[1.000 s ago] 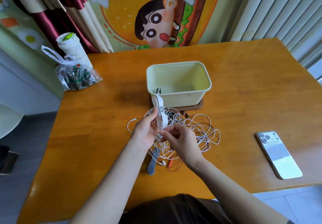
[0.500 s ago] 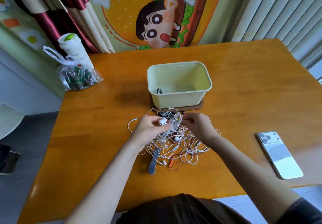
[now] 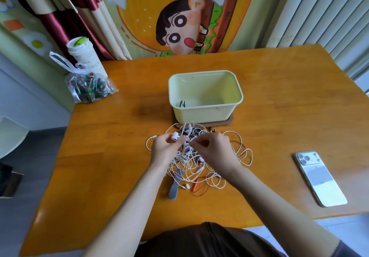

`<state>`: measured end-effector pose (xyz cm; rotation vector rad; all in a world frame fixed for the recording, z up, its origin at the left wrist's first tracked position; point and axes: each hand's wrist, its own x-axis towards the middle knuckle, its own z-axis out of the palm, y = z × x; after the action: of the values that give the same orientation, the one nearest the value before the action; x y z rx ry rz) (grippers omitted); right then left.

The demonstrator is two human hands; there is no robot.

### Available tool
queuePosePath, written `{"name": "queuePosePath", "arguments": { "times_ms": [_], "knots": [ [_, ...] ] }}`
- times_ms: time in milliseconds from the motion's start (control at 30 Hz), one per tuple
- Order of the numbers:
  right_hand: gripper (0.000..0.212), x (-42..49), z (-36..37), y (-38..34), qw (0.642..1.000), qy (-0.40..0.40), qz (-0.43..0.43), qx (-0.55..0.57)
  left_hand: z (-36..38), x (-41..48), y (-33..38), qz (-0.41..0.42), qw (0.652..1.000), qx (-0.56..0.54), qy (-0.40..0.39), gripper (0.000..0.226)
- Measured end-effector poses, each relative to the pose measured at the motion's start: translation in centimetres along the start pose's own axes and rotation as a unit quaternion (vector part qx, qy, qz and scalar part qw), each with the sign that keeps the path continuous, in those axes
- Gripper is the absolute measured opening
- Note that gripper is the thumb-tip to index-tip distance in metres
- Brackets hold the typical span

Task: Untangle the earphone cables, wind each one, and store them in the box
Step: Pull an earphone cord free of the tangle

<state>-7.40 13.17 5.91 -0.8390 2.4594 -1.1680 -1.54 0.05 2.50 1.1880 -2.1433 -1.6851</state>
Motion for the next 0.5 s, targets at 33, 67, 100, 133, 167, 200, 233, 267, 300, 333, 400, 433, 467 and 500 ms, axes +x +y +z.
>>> {"name": "queuePosePath", "arguments": {
  "times_ms": [33, 67, 100, 133, 167, 200, 233, 267, 300, 333, 400, 433, 467, 500],
  "knots": [
    [0.014, -0.7, 0.7, -0.2, 1.0, 0.011, -0.003, 0.016, 0.2, -0.1, 0.1, -0.029, 0.998, -0.048, 0.012, 0.022],
    [0.014, -1.3, 1.3, -0.4, 0.999, 0.023, -0.007, 0.03, 0.3, -0.2, 0.3, -0.059, 0.994, -0.093, 0.021, 0.021],
    [0.016, -1.8, 1.9, -0.6, 0.999, 0.034, -0.007, 0.041, 0.5, -0.3, 0.6, -0.09, 0.986, -0.14, 0.025, 0.019],
    [0.017, -2.2, 2.4, -0.6, 0.998, 0.042, -0.006, 0.049, 0.6, -0.3, 0.9, -0.122, 0.974, -0.191, 0.024, 0.017],
    [0.018, -2.5, 2.8, -0.6, 0.997, 0.05, -0.004, 0.057, 0.6, -0.3, 1.2, -0.154, 0.957, -0.245, 0.019, 0.016],
    [0.019, -2.8, 3.0, -0.6, 0.996, 0.056, -0.003, 0.064, 0.6, -0.2, 1.5, -0.182, 0.939, -0.293, 0.01, 0.016],
    [0.019, -2.9, 3.2, -0.5, 0.996, 0.062, -0.004, 0.07, 0.6, -0.1, 1.8, -0.206, 0.921, -0.332, -0.006, 0.016],
    [0.018, -3.1, 3.2, -0.5, 0.995, 0.068, -0.007, 0.073, 0.6, -0.2, 2.0, -0.223, 0.904, -0.364, -0.027, 0.016],
    [0.017, -3.1, 3.2, -0.5, 0.994, 0.074, -0.008, 0.074, 0.6, -0.3, 2.3, -0.23, 0.892, -0.387, -0.049, 0.015],
    [0.017, -3.2, 3.2, -0.4, 0.994, 0.079, -0.01, 0.075, 0.5, -0.4, 2.5, -0.232, 0.884, -0.4, -0.065, 0.016],
    [0.016, -3.3, 3.2, -0.2, 0.994, 0.085, -0.009, 0.074, 0.4, -0.7, 3.0, -0.23, 0.878, -0.412, -0.083, 0.016],
    [0.016, -3.4, 3.3, 0.1, 0.994, 0.084, -0.001, 0.075, 0.4, -0.8, 3.2, -0.23, 0.875, -0.417, -0.087, 0.016],
    [0.016, -3.6, 3.4, 0.4, 0.994, 0.079, 0.011, 0.078, 0.2, -0.9, 3.4, -0.231, 0.87, -0.428, -0.088, 0.015],
    [0.019, -3.7, 3.4, 0.7, 0.994, 0.071, 0.025, 0.083, 0.1, -0.9, 3.6, -0.231, 0.862, -0.443, -0.087, 0.014]
  ]
}}
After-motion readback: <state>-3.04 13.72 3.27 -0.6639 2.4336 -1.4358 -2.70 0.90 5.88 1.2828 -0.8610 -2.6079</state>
